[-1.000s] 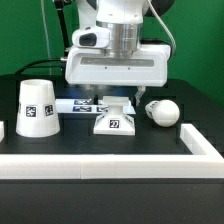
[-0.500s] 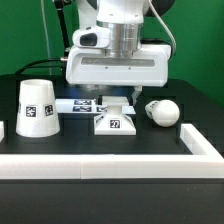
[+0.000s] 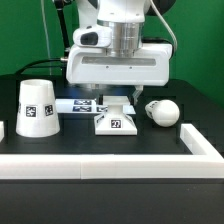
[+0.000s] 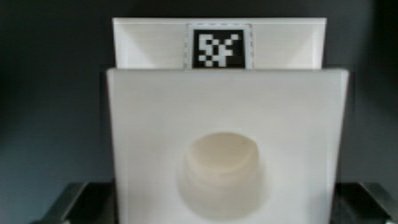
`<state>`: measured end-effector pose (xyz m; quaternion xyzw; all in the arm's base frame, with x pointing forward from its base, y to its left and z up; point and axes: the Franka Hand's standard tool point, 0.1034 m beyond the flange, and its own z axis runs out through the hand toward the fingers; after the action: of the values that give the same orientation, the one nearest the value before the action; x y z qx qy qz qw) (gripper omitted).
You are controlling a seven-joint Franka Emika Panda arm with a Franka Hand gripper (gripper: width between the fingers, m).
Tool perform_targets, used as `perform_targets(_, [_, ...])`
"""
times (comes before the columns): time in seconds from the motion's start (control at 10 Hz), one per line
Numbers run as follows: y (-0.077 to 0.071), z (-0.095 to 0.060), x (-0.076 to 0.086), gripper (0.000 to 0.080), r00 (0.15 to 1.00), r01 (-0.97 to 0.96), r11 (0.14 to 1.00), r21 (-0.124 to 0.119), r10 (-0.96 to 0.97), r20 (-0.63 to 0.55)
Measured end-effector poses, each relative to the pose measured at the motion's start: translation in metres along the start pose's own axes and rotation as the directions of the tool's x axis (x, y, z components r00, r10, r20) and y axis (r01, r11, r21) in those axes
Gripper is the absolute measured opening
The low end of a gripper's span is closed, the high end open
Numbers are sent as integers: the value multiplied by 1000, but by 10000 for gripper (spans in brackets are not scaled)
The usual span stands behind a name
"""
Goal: Assemble lamp
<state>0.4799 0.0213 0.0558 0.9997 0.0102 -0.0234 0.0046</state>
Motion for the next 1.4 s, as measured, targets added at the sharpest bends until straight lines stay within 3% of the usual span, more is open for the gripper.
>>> perform_targets(0.7, [-38,-2,89,537,997,57,998,3,-56,-56])
perform_targets(1.0, [-58,-4,119,537,994,78,997,5,-77,-75])
perform_targets(1.4, [-75,-5,135,537,992,77,997,8,-76,-96])
